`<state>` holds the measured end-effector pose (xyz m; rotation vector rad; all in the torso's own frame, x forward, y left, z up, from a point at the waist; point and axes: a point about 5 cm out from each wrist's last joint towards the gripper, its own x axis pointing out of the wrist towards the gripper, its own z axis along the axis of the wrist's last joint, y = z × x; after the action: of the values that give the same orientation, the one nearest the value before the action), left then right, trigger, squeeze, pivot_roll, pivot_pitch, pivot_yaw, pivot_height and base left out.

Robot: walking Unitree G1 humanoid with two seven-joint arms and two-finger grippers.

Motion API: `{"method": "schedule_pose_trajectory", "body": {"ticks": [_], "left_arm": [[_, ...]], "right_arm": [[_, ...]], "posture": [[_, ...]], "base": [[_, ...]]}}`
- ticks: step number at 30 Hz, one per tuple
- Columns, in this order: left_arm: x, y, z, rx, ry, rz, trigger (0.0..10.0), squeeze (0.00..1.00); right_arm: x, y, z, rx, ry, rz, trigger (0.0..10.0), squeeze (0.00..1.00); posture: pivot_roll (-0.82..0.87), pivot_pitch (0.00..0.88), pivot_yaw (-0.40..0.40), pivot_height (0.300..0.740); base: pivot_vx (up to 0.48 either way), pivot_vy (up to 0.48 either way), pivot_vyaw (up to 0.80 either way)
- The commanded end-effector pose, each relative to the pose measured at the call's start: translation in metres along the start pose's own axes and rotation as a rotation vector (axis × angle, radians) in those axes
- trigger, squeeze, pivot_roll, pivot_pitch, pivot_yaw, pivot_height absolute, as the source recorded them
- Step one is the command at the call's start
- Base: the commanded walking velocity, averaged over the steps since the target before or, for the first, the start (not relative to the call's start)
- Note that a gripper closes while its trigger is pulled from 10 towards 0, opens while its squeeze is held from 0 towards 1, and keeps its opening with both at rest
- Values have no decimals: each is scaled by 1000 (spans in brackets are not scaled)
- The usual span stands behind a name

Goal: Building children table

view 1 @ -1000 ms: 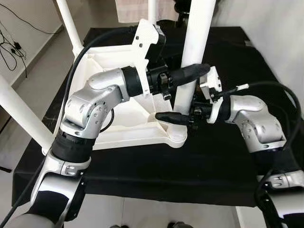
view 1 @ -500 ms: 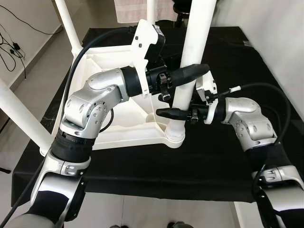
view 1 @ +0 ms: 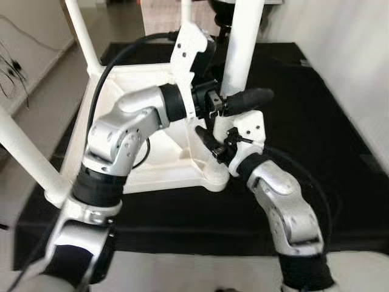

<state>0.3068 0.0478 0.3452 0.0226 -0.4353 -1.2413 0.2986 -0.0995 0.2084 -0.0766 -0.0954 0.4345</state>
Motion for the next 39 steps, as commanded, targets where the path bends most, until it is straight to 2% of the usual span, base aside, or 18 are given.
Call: {"method": "schedule_pose_trajectory", "body": {"ticks": [1, 7, 8, 9, 23, 24, 25, 26, 27, 28, 29, 31, 32, 33, 34, 35, 36, 39], "left_arm": [[4, -2, 2, -3, -5, -24, 10000, 0], [5, -1, 2, -4, -10, -26, 10000, 0], [5, -1, 2, -5, -12, -25, 8353, 0], [5, -1, 1, -10, -15, -29, 0, 0], [5, -1, 3, -39, -38, -40, 0, 0], [6, -2, 3, -44, -43, -41, 0, 0], [6, -2, 3, -44, -43, -41, 0, 0], [6, -3, 3, -47, -45, -44, 0, 0], [6, -3, 3, -47, -45, -44, 0, 0], [7, -4, 2, -51, -46, -49, 0, 0], [7, -4, 2, -51, -46, -49, 0, 0], [7, -5, 1, -53, -48, -54, 0, 0], [7, -5, 1, -53, -49, -56, 0, 0], [7, -5, 1, -53, -49, -56, 0, 0], [8, -5, 1, -54, -49, -57, 0, 0], [8, -5, 1, -55, -50, -59, 0, 0], [9, -5, 1, -56, -50, -61, 0, 0], [9, -6, 0, -57, -49, -63, 0, 0]], "right_arm": [[-5, -1, -39, 41, 202, -25, 0, 0], [-1, -5, -39, 34, 202, -22, 0, 0], [0, -5, -38, 31, 198, -16, 0, 0], [0, -4, -37, 30, 197, -18, 0, 0], [-2, -3, -24, 21, 187, -81, 0, 0], [3, -5, -17, 18, 147, -56, 10000, 0], [3, -5, -17, 18, 147, -56, 10000, 0], [8, -4, -6, 39, 88, 51, 10000, 996], [8, -4, -6, 39, 88, 51, 10000, 996], [13, -1, 16, 51, -17, 282, 10000, 1000], [13, -1, 16, 51, -17, 282, 10000, 1000], [15, -4, 34, 20, -78, 492, 10000, 1000], [16, -8, 39, 3, -89, 559, 10000, 1000], [16, -8, 39, 3, -89, 559, 10000, 1000], [18, -16, 44, -74, -93, 621, 10000, 1000], [19, -22, 46, -124, -77, 686, 10000, 149], [22, -27, 47, -185, -66, 723, 10000, 0], [27, -31, 48, -195, -49, 768, 10000, 0]], "posture": [[-249, 150, -10, 740], [-262, 140, -13, 740], [-262, 140, -12, 740], [-262, 140, -12, 740], [-266, 136, -13, 740], [-267, 134, -13, 740], [-267, 134, -13, 740], [-265, 134, -14, 740], [-265, 134, -14, 740], [-267, 133, -15, 740], [-267, 133, -15, 740], [-267, 133, -15, 740], [-266, 133, -16, 740], [-266, 133, -16, 740], [-260, 134, -16, 740], [-261, 134, -15, 740], [-257, 134, -14, 740], [-253, 135, -12, 740]], "base": [[0, 0, 0], [0, 0, 0], [0, 0, 0], [0, 0, 0], [0, 0, 0], [0, 0, 0], [0, 0, 0], [0, 0, 0], [0, 0, 0], [0, 0, 0], [0, 0, 0], [0, 0, 0], [0, 0, 0], [0, 0, 0], [0, 0, 0], [0, 0, 0], [0, 0, 0], [0, 0, 0]]}}
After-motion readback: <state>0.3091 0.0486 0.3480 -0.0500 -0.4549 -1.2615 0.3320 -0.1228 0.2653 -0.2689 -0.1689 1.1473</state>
